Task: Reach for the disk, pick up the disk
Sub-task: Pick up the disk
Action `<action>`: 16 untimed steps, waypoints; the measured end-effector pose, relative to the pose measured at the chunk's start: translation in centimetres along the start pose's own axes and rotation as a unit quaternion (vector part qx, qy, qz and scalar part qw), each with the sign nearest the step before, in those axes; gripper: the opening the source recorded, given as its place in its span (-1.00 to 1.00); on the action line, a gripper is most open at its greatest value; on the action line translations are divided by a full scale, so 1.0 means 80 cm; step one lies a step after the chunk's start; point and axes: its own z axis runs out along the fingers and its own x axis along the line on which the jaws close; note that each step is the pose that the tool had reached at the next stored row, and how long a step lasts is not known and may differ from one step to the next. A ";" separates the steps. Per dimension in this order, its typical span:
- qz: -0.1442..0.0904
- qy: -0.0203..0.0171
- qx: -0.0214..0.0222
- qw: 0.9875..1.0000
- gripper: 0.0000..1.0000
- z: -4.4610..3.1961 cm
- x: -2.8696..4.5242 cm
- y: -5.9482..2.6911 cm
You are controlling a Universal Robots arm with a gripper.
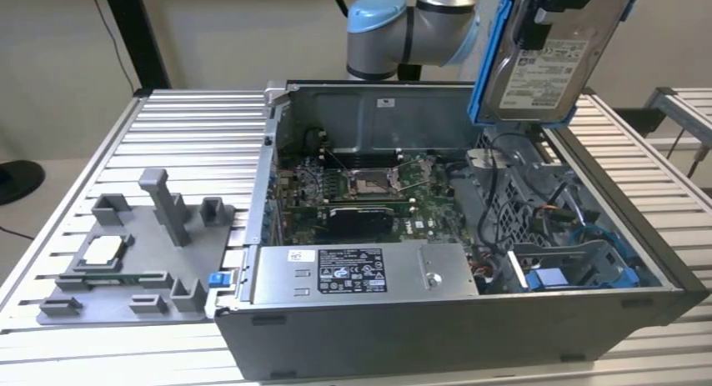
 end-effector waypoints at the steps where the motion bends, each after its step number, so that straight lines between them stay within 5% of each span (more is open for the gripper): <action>1: 0.000 0.000 0.000 1.000 -1.00 0.0000 0.0013 0.000; 16: 0.000 0.000 -0.002 1.000 -1.00 -0.0009 0.0333 -0.009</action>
